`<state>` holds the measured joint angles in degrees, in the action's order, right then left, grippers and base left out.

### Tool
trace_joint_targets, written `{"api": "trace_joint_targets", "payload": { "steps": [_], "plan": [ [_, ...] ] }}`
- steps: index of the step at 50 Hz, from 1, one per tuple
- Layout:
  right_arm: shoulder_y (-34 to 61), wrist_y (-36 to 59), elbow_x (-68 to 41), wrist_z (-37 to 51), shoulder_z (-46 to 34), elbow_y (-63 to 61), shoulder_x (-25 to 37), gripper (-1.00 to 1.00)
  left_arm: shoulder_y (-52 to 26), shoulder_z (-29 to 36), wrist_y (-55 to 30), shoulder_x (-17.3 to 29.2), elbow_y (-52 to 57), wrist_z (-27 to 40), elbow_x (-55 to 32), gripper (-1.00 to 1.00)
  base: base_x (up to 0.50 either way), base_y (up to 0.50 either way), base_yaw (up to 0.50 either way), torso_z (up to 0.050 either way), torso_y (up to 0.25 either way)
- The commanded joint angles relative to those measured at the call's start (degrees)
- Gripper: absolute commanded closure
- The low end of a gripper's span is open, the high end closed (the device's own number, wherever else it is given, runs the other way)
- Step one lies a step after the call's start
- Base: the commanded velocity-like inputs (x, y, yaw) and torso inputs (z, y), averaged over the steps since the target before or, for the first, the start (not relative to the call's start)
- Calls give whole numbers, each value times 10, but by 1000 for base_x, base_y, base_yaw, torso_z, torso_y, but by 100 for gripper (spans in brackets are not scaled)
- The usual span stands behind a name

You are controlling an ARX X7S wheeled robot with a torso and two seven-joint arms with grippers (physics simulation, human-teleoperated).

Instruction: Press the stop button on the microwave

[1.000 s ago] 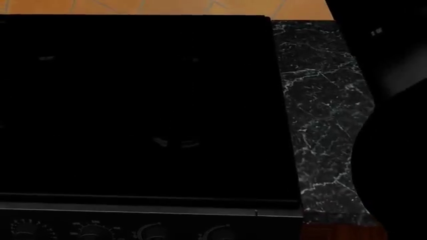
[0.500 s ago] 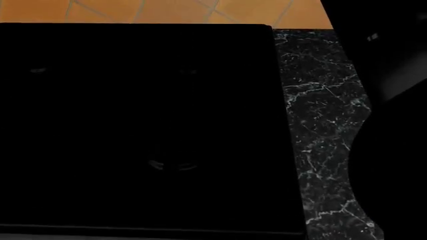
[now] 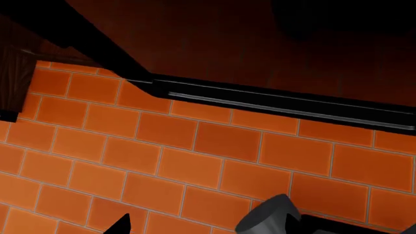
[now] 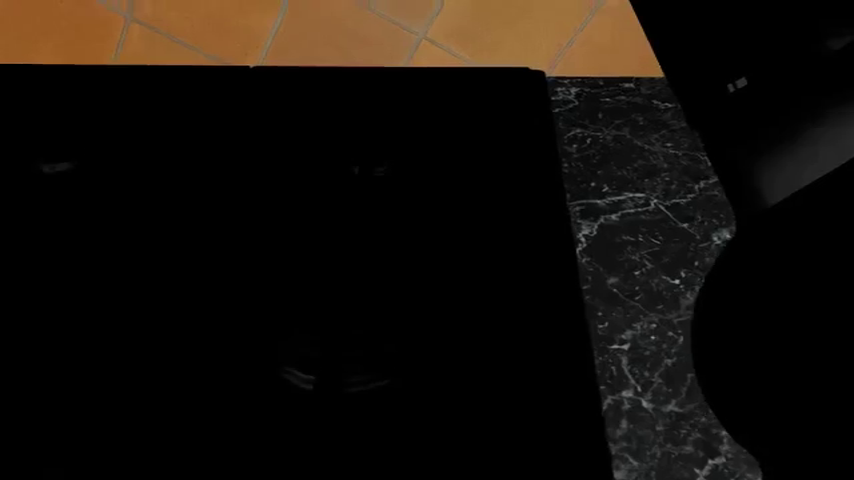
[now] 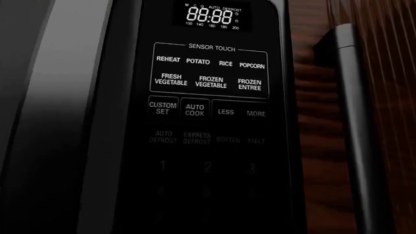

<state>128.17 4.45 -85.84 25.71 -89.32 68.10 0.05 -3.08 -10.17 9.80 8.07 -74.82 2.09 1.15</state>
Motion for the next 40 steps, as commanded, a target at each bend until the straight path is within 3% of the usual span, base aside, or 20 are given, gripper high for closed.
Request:
{"api": "trace_joint_targets", "payload": {
  "steps": [1, 17, 22, 29, 40],
  "plan": [
    [5, -13, 7, 1, 3, 2, 0, -100, 1, 0, 0, 0, -2, 0, 0, -100, 0, 0, 0, 47, 146],
    [27, -21, 6, 8, 3, 0, 0, -100, 1, 0, 0, 0, -2, 0, 0, -100, 0, 0, 0, 47, 148],
    [20, -41, 14, 8, 3, 0, 0, -100, 1, 0, 0, 0, -2, 0, 0, -100, 438, 0, 0, 46, 148],
    [17, -31, 17, 10, 1, -2, 0, -100, 1, 0, 0, 0, -2, 0, 0, -100, 0, 0, 0, 47, 145],
    [24, -16, 0, 8, 11, 1, 0, -100, 1, 0, 0, 0, -2, 0, 0, -100, 0, 0, 0, 2, 2]
  ]
}}
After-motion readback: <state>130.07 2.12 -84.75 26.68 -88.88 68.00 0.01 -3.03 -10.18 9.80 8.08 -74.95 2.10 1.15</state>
